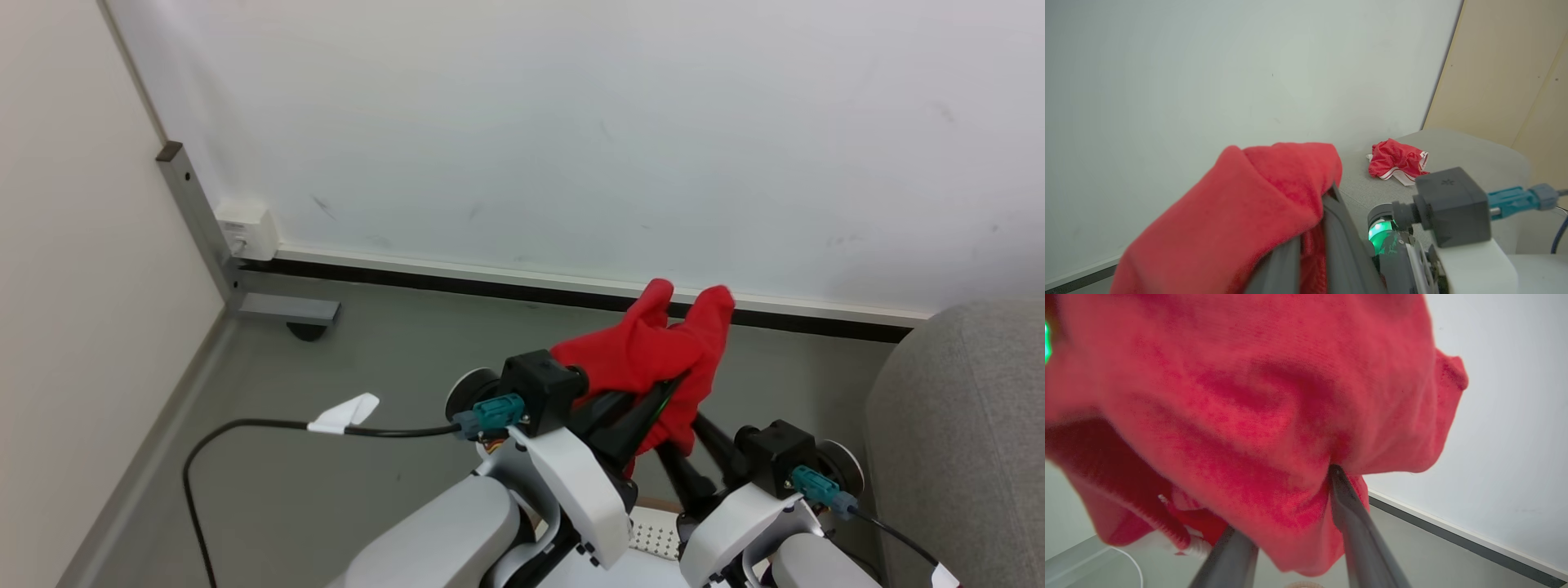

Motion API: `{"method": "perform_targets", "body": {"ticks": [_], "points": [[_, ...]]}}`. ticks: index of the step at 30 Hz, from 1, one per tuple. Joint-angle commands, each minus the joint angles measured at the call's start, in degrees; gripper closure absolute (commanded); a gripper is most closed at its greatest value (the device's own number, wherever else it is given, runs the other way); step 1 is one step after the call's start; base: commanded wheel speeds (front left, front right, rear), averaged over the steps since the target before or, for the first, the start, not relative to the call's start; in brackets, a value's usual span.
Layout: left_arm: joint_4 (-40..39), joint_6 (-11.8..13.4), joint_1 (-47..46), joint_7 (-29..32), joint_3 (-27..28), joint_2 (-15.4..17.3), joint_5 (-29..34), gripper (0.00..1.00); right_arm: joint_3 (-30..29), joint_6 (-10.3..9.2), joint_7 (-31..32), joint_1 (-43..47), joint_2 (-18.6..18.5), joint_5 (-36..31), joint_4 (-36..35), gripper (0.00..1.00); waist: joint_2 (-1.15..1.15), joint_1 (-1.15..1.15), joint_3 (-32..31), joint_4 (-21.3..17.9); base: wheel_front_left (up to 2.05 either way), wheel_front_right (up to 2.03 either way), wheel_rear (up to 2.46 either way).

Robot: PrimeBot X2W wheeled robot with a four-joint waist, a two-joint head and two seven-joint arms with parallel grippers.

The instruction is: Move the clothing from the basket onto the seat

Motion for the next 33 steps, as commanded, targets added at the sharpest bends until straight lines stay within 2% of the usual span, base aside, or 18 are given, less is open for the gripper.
{"method": "perform_targets", "body": {"ticks": [1, 8, 17, 18, 19, 20, 21, 27, 33], "points": [[0.21, 0.1, 0.45, -0.02, 0.14, 0.15, -0.36, 1.0, 0.12, -0.13, 0.04, -0.66, 0.04, 0.48, -0.17, 1.0, 0.0, 0.0, -0.03, 0.24, 0.0, 0.0, 0.0], [0.94, 0.62, 0.83, -0.48, 0.6, 0.85, -1.03, 1.0, -0.06, -0.13, 0.03, 1.13, 0.02, 2.4, -1.77, 1.0, 0.0, 0.0, -0.2, 0.81, 0.0, 0.0, 0.0], [1.85, 1.31, 2.04, -1.09, 0.55, 1.54, -1.5, 1.0, -4.5, -0.13, 0.03, 6.22, 0.01, 7.33, -7.99, 1.0, 0.0, 0.0, 0.56, -0.82, 0.0, 0.0, 0.0], [1.81, 1.2, 2.12, -1.13, 0.4, 1.49, -1.55, 0.89, -4.95, -0.13, 0.03, 6.59, 0.01, 7.82, -8.63, 1.0, 0.0, 0.0, 0.71, -1.2, 0.0, 0.0, 0.0], [1.7, 1.25, 2.32, -1.32, 0.37, 1.37, -1.66, 0.69, -5.36, -0.13, 0.03, 6.97, -0.01, 8.41, -9.33, 1.0, 0.0, 0.0, 0.87, -1.65, 0.0, 0.0, 0.0], [1.64, 1.29, 2.61, -1.3, 0.23, 1.16, -1.82, 0.13, -5.73, -0.13, 0.03, 7.27, -0.15, 8.93, -9.85, 1.0, 0.0, 0.0, 1.02, -2.09, 0.0, 0.0, 0.0], [1.55, 1.26, 2.99, -1.2, -0.11, 1.0, -1.84, 0.0, -6.15, -0.13, 0.03, 7.49, -0.24, 9.59, -10.27, 1.0, 0.0, 0.0, 1.22, -2.63, 0.0, 0.0, 0.0], [1.33, 1.32, 4.28, -1.46, -1.37, 0.59, -1.8, 0.0, -10.07, -0.13, 0.03, 7.55, -1.56, 12.89, -13.39, 1.0, 0.0, 0.0, 2.25, -6.31, 0.0, 0.0, 0.0], [0.81, 1.08, 4.71, -1.81, -2.37, 0.68, -1.03, 0.0, -15.2, -0.13, 0.03, 6.83, -3.95, 12.28, -16.13, 1.0, 0.0, 0.0, 3.08, -11.4, 0.0, 0.0, 0.0]]}}
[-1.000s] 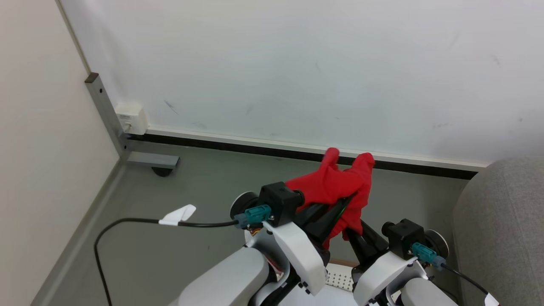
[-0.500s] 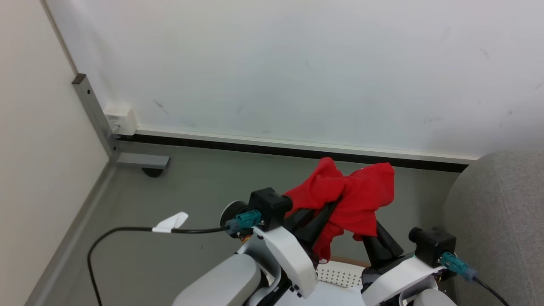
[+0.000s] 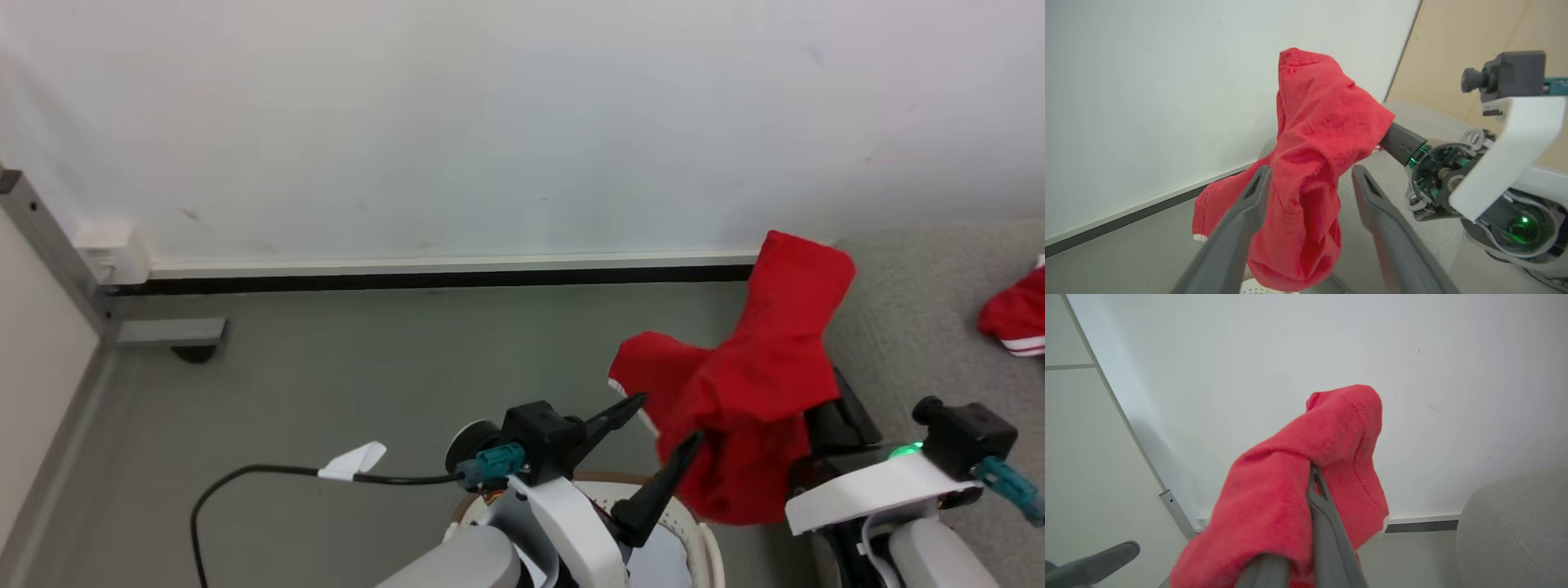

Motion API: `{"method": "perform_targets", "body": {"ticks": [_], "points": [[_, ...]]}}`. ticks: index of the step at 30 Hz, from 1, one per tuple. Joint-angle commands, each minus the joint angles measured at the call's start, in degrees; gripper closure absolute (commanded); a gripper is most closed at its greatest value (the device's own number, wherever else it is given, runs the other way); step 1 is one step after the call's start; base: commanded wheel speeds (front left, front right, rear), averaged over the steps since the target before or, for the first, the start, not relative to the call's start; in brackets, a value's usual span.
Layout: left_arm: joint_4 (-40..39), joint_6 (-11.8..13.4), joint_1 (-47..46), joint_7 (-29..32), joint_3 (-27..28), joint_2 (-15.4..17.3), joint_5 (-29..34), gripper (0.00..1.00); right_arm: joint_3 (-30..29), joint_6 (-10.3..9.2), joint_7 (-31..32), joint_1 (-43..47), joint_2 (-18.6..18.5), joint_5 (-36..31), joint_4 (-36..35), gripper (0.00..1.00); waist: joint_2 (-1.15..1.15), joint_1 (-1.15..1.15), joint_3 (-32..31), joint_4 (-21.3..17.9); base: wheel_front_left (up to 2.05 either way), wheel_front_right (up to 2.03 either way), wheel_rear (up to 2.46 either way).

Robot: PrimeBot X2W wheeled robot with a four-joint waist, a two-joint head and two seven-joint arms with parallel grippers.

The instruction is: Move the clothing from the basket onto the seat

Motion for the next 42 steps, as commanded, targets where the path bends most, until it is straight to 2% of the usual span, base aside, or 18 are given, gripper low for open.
{"method": "perform_targets", "body": {"ticks": [1, 12, 21, 27, 32, 37, 42], "points": [[-0.37, -0.24, 0.49, -0.48, -0.11, 0.18, 0.08, 0.0, -0.87, -0.13, 0.0, -0.37, -0.81, -0.56, -0.65, 1.0, 0.0, 0.0, 0.64, -2.64, 0.0, 0.0, 0.0], [-1.35, -0.14, -1.13, -3.49, -0.74, 1.4, 3.99, 0.0, -7.64, -0.13, 0.0, 2.48, -4.14, -3.05, -7.25, 1.0, 0.0, 0.0, 2.98, -13.17, 0.0, 0.0, 0.0], [-0.35, -0.39, -1.49, -4.47, -0.99, 1.88, 5.7, 0.0, -9.53, -0.13, 0.0, 6.06, -3.71, -4.31, -11.02, 1.0, 0.0, 0.0, 4.84, -18.42, 0.0, 0.0, 0.0], [0.28, -0.56, -1.89, -4.73, -0.91, 1.87, 6.55, 0.0, -10.32, -0.13, 0.0, 6.35, -3.7, -4.59, -12.52, 1.0, 0.0, 0.0, 5.83, -19.52, 0.0, 0.0, 0.0], [0.16, -0.83, -2.89, -4.86, -0.92, 2.2, 7.36, 0.0, -11.75, -0.13, 0.0, 3.14, -4.82, -4.71, -14.19, 1.0, 0.0, 0.0, 8.29, -19.5, 0.0, 0.0, 0.0], [-0.71, -1.28, -4.86, -4.22, -1.19, 2.86, 7.78, 0.0, -15.83, -0.13, 0.01, -2.01, -7.16, -3.95, -14.72, 1.0, 0.0, 0.0, 13.5, -17.73, 0.0, 0.0, 0.0], [-1.98, -1.53, -6.77, -3.27, -1.14, 4.09, 8.4, 0.0, -23.44, -0.13, 0.02, -6.66, -11.26, -5.77, -14.93, 1.0, 0.0, 0.0, 19.35, -14.93, 0.0, 0.0, 0.0]]}}
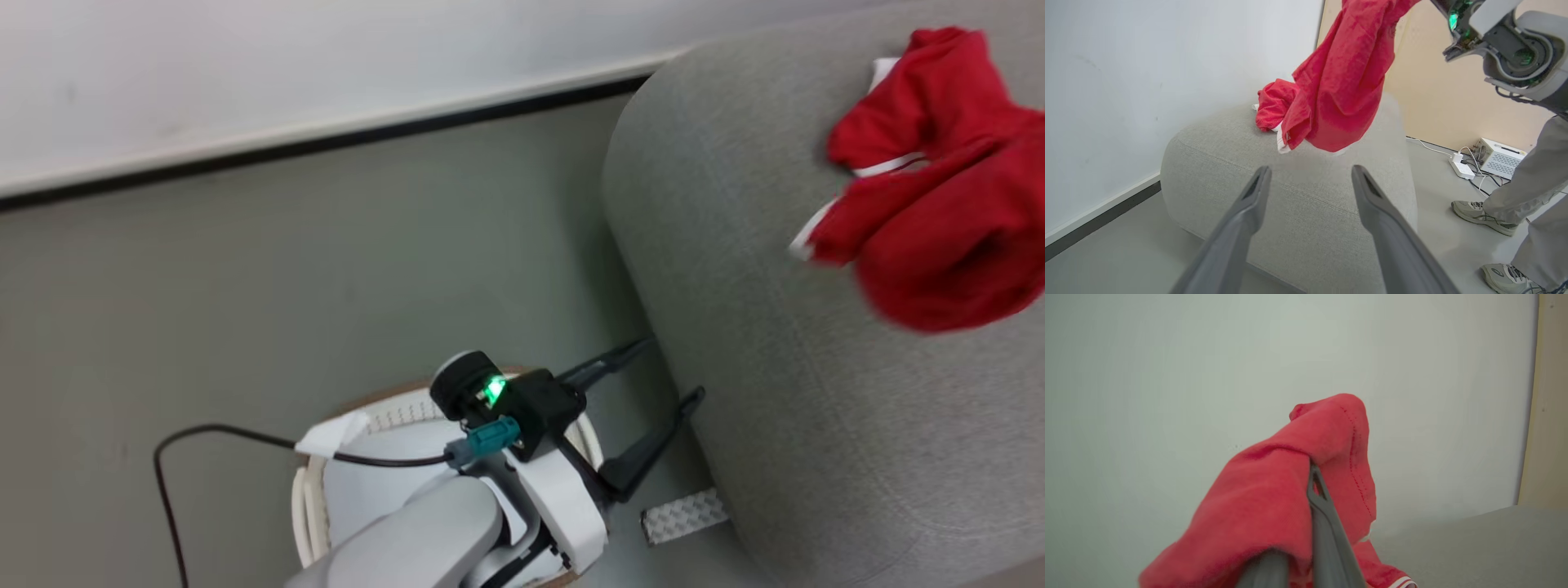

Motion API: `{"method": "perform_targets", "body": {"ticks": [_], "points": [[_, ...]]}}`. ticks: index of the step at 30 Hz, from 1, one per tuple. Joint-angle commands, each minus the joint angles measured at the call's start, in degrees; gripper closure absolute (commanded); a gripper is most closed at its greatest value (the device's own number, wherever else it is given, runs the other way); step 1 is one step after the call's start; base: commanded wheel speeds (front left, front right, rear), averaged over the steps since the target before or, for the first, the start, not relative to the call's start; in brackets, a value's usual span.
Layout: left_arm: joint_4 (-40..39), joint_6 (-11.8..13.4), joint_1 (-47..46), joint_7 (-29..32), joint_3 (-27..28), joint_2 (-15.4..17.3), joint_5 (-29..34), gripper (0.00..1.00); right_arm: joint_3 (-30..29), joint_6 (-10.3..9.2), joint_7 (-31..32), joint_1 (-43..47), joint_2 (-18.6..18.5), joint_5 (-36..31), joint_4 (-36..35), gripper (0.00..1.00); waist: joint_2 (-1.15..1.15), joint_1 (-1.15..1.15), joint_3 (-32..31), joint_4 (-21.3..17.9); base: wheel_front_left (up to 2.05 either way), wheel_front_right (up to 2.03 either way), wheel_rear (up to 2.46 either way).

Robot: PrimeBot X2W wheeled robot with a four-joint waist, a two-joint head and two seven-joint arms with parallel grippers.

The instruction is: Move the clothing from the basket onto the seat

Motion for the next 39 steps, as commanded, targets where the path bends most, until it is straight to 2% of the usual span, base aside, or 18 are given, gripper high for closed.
{"method": "perform_targets", "body": {"ticks": [1, 7, 11, 14, 17, 21, 27, 28, 29, 30, 39], "points": [[-0.46, -0.04, -0.89, 0.19, 0.33, 1.0, 0.38, 0.0, -2.57, -0.13, 0.04, -1.41, -1.26, -0.48, -0.18, 1.0, 0.0, 0.0, 4.62, 2.88, 0.0, 0.0, 0.0], [-2.53, 0.17, -2.73, 1.61, 1.07, 4.05, 1.09, 0.0, -12.15, -0.13, 0.91, -5.99, -5.22, 0.95, 1.55, 1.0, 0.0, 0.0, 11.0, 4.59, 0.0, 0.0, 0.0], [-4.23, 0.58, -3.9, 2.7, 1.68, 5.62, 1.46, 0.0, -15.12, -0.13, 2.93, -9.22, -7.89, 0.67, 5.38, 1.0, 0.0, 0.0, 14.53, 5.39, 0.0, 0.0, 0.0], [-5.74, 0.9, -4.85, 3.36, 2.2, 6.89, 1.77, 0.0, -16.88, -0.13, 4.79, -12.47, -10.24, -0.18, 11.75, 1.0, 0.0, 0.0, 17.51, 6.23, 0.0, 0.0, 0.0], [-6.82, 0.93, -5.41, 3.85, 2.16, 7.57, 2.01, 0.0, -16.74, -0.13, 7.13, -15.07, -12.9, -3.31, 19.87, 1.0, 0.0, 0.0, 19.59, 7.04, 0.0, 0.0, 0.0], [-7.47, 0.96, -5.96, 3.74, 2.2, 7.76, 2.13, 0.0, -13.55, -0.13, 10.68, -17.33, -17.29, -10.8, 30.32, 1.0, 0.0, 0.0, 20.81, 8.34, 0.0, 0.0, 0.0], [-6.93, 1.44, -6.02, 2.85, 2.57, 7.21, 1.34, 0.0, -8.12, -0.14, 16.6, -21.91, -19.06, -16.52, 40.02, 1.0, 0.0, 0.0, 20.3, 9.15, 0.0, 0.0, 0.0], [-6.68, 1.45, -5.92, 2.72, 2.55, 7.04, 1.19, 0.0, -7.49, -0.14, 17.37, -22.72, -19.02, -17.13, 41.02, 0.69, 0.0, 0.0, 20.04, 9.17, 0.0, 0.0, 0.0], [-6.38, 1.44, -5.77, 2.47, 2.48, 6.88, 1.05, 0.0, -6.45, -0.14, 18.51, -23.25, -18.78, -17.59, 42.17, 0.28, 0.0, 0.0, 19.7, 9.19, 0.0, 0.0, 0.0], [-6.16, 1.47, -5.57, 2.33, 2.44, 6.68, 0.96, 0.0, -5.54, -0.13, 19.58, -23.6, -18.57, -17.79, 42.98, 0.02, 0.0, 0.0, 19.34, 9.19, 0.0, 0.0, 0.0], [-3.01, 1.33, -3.61, 0.24, 2.31, 4.87, -0.43, 0.0, -0.32, -0.14, 24.27, -23.77, -18.92, -15.0, 45.05, 0.0, 0.0, 0.0, 12.47, 8.99, 0.0, 0.0, 0.0]]}}
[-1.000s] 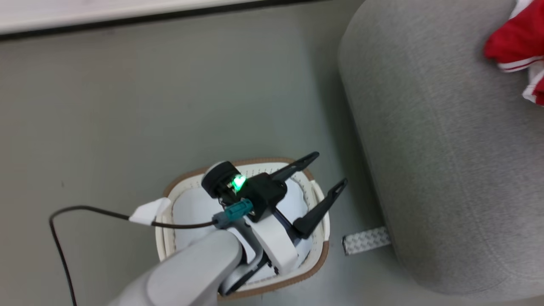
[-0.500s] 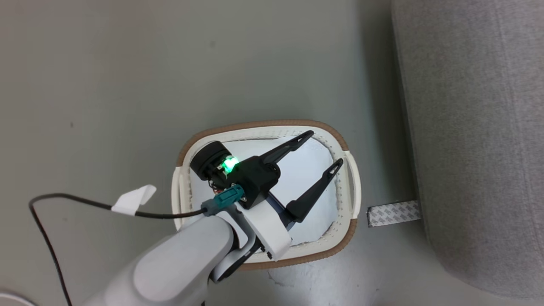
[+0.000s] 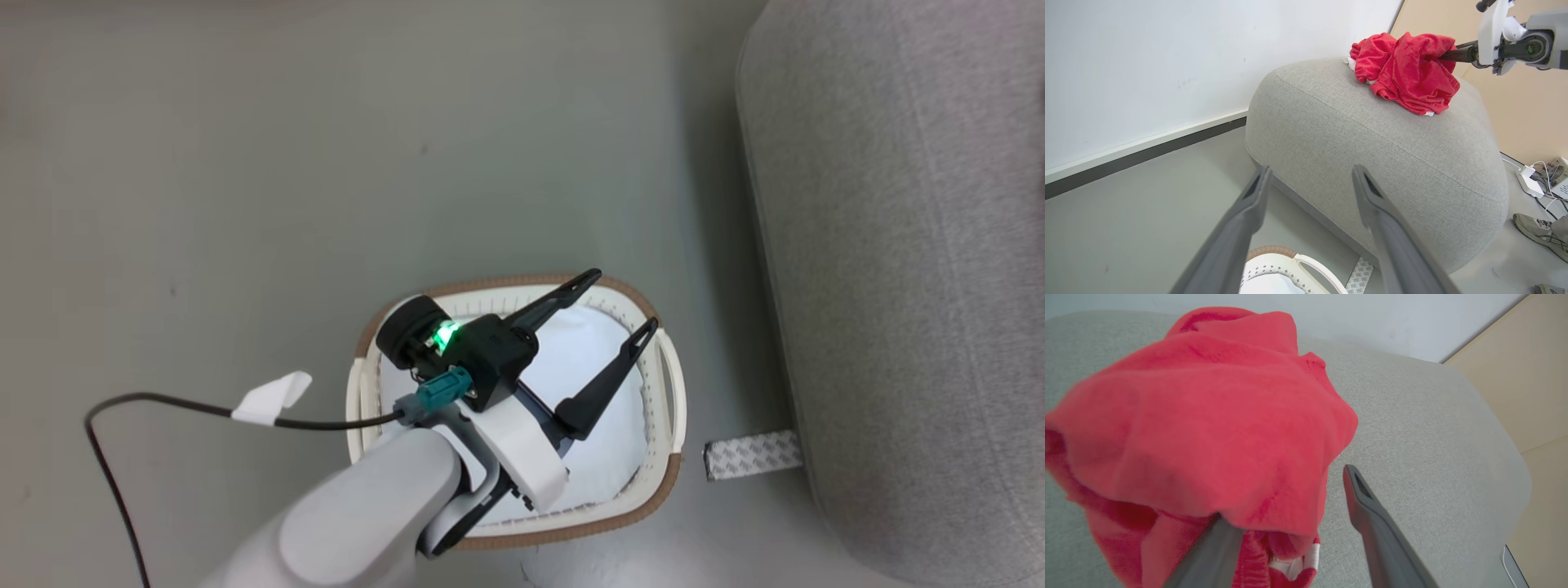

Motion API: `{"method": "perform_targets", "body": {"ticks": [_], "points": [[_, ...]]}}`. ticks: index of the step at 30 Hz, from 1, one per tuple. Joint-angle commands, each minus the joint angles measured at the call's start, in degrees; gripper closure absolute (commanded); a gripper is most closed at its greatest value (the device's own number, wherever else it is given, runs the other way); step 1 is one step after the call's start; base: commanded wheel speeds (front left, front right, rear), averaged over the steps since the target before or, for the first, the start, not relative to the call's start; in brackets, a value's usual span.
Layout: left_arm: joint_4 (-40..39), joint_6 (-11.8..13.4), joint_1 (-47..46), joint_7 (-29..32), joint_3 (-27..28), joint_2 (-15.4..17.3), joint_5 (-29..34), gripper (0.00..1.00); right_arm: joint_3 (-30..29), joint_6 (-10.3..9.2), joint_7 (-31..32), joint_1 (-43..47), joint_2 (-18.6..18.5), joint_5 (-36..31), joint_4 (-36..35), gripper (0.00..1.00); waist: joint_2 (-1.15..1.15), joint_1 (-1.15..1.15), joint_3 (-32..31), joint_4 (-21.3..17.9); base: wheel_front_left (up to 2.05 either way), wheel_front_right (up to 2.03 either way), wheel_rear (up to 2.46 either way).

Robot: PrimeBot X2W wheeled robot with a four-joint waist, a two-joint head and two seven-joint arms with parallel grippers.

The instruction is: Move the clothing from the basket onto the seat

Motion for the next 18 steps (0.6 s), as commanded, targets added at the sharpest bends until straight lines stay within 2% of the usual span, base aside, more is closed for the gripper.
{"method": "perform_targets", "body": {"ticks": [1, 5, 9, 18], "points": [[0.47, 0.06, 0.81, -0.48, 0.02, -0.48, -0.64, 0.0, 0.87, -0.15, 0.79, 1.21, -0.61, 1.14, -0.29, 0.0, 0.0, -0.01, -3.0, -0.19, 0.0, 0.0, 0.0], [2.2, 0.22, 2.46, -1.39, 0.25, -1.37, -1.71, 0.0, 5.73, -0.15, 5.23, 3.39, -1.1, 4.62, -2.8, 0.0, 0.0, -0.01, -8.07, -0.56, 0.0, 0.0, 0.0], [3.32, 0.51, 4.19, -1.96, 0.87, -2.42, -2.18, 0.0, 10.33, -0.15, 8.2, 6.76, -2.64, 8.87, -8.45, 0.0, 0.0, -0.01, -13.18, -0.54, 0.0, 0.0, 0.0], [4.47, 2.72, 8.69, -2.58, 5.83, -1.88, -4.72, 0.0, 15.06, -0.15, 8.85, 13.0, -5.44, 14.93, -22.83, 0.0, 0.0, -0.01, -24.72, 2.21, 0.0, 0.0, 0.0]]}}
